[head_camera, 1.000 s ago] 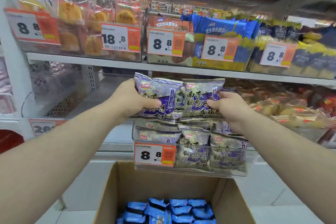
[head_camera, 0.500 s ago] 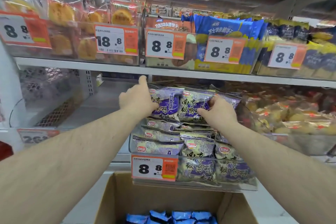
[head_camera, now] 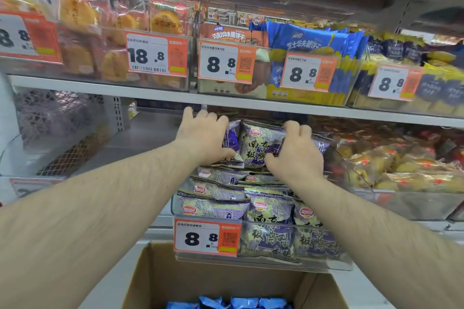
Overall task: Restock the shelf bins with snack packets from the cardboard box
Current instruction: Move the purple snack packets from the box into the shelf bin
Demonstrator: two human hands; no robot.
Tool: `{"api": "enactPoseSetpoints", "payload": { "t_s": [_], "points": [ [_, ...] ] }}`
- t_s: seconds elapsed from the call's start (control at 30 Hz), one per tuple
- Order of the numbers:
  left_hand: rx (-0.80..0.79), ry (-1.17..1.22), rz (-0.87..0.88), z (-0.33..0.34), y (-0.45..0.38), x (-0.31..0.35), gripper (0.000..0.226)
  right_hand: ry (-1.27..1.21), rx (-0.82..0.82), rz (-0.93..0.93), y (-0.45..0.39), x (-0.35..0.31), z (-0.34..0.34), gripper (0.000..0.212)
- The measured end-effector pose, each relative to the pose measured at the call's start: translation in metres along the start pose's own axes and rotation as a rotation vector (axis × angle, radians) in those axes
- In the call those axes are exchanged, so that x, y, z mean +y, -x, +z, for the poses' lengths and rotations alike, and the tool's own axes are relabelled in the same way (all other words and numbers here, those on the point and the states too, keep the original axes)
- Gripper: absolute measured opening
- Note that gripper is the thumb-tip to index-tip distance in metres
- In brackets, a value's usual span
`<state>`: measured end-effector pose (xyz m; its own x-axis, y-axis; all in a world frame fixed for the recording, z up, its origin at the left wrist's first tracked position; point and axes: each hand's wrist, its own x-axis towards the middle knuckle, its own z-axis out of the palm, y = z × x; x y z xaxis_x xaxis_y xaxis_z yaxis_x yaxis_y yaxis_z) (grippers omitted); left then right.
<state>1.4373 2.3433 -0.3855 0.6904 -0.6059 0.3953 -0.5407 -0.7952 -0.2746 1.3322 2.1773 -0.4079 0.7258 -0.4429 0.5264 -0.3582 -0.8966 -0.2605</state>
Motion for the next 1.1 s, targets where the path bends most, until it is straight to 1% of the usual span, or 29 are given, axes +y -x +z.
{"api": "enactPoseSetpoints", "payload": {
  "t_s": [0.07,0.1,0.13,0.23,0.27,0.33,0.47,0.53,0.67,0.73,0.8,0.87,0.93,1.0,1.1],
  "points": [
    [-0.007,-0.078,-0.007,-0.002,-0.005,0.004,0.079,0.057,0.064,-0.233,0.003,-0.001,0.003,0.069],
    [-0.011,-0.105,-0.006,-0.002,-0.006,0.007,0.080,0.114,0.039,-0.322,0.004,-0.003,0.006,0.072],
    [-0.020,-0.118,-0.001,-0.002,-0.008,0.010,0.082,0.173,-0.021,-0.375,0.005,-0.005,0.010,0.076],
    [-0.110,-0.090,0.047,0.004,-0.009,0.020,0.090,0.237,-0.282,-0.408,-0.002,-0.004,0.022,0.082],
    [-0.141,-0.065,0.047,0.007,-0.010,0.023,0.092,0.231,-0.337,-0.418,-0.006,-0.003,0.022,0.083],
    [-0.159,0.002,0.001,0.011,-0.012,0.025,0.098,0.214,-0.379,-0.436,-0.011,0.001,0.022,0.083],
    [-0.161,0.098,-0.077,0.014,-0.014,0.025,0.109,0.222,-0.409,-0.436,-0.009,0.005,0.024,0.091],
    [-0.205,0.125,-0.078,0.015,-0.013,0.026,0.106,0.228,-0.429,-0.433,-0.008,0.005,0.026,0.095],
    [-0.242,0.209,-0.092,0.012,-0.013,0.024,0.105,0.200,-0.429,-0.408,-0.007,0.006,0.021,0.092],
    [-0.204,0.233,-0.104,0.010,-0.009,0.024,0.105,0.160,-0.381,-0.407,-0.001,0.009,0.017,0.089],
    [-0.145,0.222,-0.101,0.008,-0.002,0.028,0.106,0.124,-0.265,-0.354,0.003,0.017,0.011,0.086],
    [-0.089,0.182,-0.063,0.008,0.006,0.036,0.106,0.112,-0.134,-0.214,0.002,0.027,0.006,0.087],
    [-0.080,0.158,0.011,0.011,0.011,0.044,0.102,0.121,-0.093,-0.074,-0.006,0.035,0.003,0.089],
    [-0.121,0.149,0.064,0.014,0.011,0.050,0.096,0.137,-0.156,-0.031,-0.017,0.041,0.003,0.090],
    [-0.236,0.184,0.059,0.014,0.003,0.055,0.086,0.146,-0.344,-0.064,-0.031,0.042,0.013,0.087]
  ]
}}
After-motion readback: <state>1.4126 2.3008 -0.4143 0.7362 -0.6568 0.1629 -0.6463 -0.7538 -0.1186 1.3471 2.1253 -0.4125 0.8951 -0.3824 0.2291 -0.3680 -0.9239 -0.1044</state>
